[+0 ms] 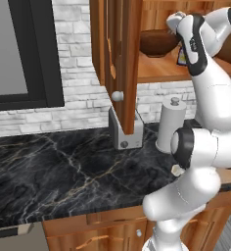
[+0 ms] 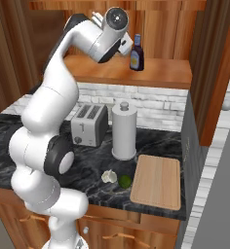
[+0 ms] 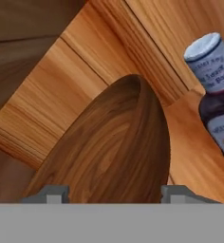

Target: Open the cabinet. Place the bowl and condiment on the counter. Then place the lime and garlic on the cutting board.

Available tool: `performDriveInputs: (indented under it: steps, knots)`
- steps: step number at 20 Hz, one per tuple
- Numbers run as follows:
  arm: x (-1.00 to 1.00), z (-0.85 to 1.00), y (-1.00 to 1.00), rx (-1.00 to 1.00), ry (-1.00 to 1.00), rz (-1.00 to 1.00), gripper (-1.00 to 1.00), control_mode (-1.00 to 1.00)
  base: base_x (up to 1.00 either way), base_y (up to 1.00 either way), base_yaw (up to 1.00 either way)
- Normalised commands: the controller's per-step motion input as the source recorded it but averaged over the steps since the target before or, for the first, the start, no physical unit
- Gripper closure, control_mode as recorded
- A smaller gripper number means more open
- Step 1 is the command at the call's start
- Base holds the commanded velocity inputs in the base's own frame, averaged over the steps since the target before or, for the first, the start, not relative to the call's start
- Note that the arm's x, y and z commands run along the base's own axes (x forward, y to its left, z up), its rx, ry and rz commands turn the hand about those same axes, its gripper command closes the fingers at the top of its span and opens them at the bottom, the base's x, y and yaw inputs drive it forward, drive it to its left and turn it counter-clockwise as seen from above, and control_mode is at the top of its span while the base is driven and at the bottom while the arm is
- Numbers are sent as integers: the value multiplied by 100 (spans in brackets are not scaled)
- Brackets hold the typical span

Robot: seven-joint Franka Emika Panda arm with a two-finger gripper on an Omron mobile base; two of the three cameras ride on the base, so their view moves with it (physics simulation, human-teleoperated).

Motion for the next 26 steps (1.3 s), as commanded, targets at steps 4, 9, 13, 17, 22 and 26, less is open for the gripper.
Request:
performDriveInputs:
  steps: [4,9,13,17,22,26]
  knots:
    - [-92,0,1,-6,-3,13,100,-100,0,0,0]
    - [-91,-19,0,-11,-1,16,100,-100,0,0,0]
    - [-88,-36,0,-11,-2,16,100,-100,0,0,0]
    - [-79,-43,0,-11,-2,16,100,-100,0,0,0]
    - [-36,-50,10,-13,3,16,100,-100,0,0,0]
    - [0,-49,26,-12,12,11,100,-100,0,0,0]
